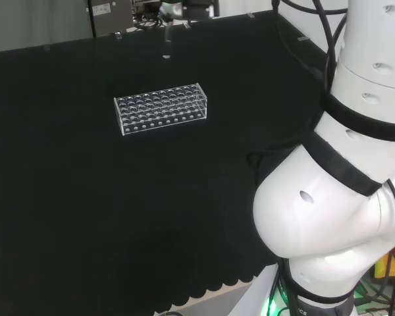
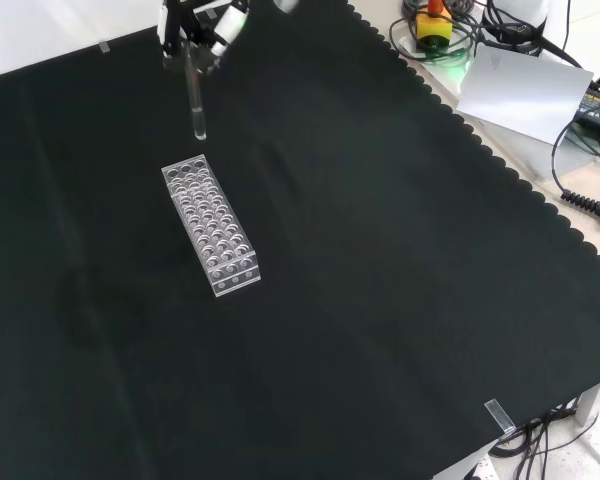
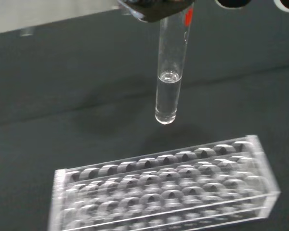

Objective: Shake the test tube.

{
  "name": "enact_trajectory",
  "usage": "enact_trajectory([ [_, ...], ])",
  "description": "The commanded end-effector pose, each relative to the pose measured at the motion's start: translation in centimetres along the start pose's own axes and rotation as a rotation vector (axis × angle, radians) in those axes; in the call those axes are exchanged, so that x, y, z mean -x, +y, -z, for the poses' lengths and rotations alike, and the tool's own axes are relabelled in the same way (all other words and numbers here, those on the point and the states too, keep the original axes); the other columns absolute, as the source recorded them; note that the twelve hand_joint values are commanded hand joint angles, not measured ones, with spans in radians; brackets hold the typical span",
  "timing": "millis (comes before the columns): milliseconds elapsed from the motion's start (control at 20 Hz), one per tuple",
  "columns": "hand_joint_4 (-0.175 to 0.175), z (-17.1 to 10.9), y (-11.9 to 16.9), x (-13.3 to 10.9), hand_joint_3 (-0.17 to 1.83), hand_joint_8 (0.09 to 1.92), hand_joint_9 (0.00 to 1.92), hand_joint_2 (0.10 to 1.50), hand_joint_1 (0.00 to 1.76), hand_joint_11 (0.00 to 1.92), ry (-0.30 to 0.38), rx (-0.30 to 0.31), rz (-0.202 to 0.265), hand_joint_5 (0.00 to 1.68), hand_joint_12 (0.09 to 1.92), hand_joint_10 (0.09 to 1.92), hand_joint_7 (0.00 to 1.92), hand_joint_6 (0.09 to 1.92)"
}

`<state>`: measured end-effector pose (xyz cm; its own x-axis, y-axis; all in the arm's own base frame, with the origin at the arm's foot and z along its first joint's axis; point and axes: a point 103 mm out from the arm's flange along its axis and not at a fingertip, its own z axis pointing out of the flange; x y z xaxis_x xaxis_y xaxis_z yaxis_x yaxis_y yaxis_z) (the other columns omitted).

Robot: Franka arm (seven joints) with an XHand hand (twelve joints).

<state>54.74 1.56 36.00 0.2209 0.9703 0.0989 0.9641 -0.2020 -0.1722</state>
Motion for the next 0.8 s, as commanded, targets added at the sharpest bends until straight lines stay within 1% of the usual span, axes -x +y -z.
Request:
enact_trajectory([
  [50,-0.175,0.6,0.5,7.3,-0.17,0.39,1.69,1.05,1.23,1.22,-0.066,0.003,-0.162,1.39,0.86,0.5,1.74,0.32],
  [200,-0.175,1.1,0.6,9.4,-0.17,0.39,1.69,1.05,1.23,1.22,-0.078,0.01,-0.208,1.39,0.86,0.5,1.74,0.32],
  [350,-0.175,1.4,0.6,9.7,-0.17,0.39,1.69,1.05,1.23,1.22,-0.08,0.015,-0.212,1.39,0.86,0.5,1.74,0.32],
  [450,-0.175,1.4,0.7,9.2,-0.17,0.39,1.69,1.05,1.23,1.22,-0.071,0.017,-0.198,1.39,0.86,0.5,1.74,0.32],
  [550,-0.175,1.4,0.7,8.1,-0.17,0.39,1.69,1.05,1.23,1.22,-0.061,0.016,-0.176,1.39,0.86,0.5,1.74,0.32],
  [800,-0.175,0.7,0.8,3.8,-0.17,0.39,1.69,1.05,1.23,1.22,-0.034,0.009,-0.096,1.39,0.86,0.5,1.74,0.32],
])
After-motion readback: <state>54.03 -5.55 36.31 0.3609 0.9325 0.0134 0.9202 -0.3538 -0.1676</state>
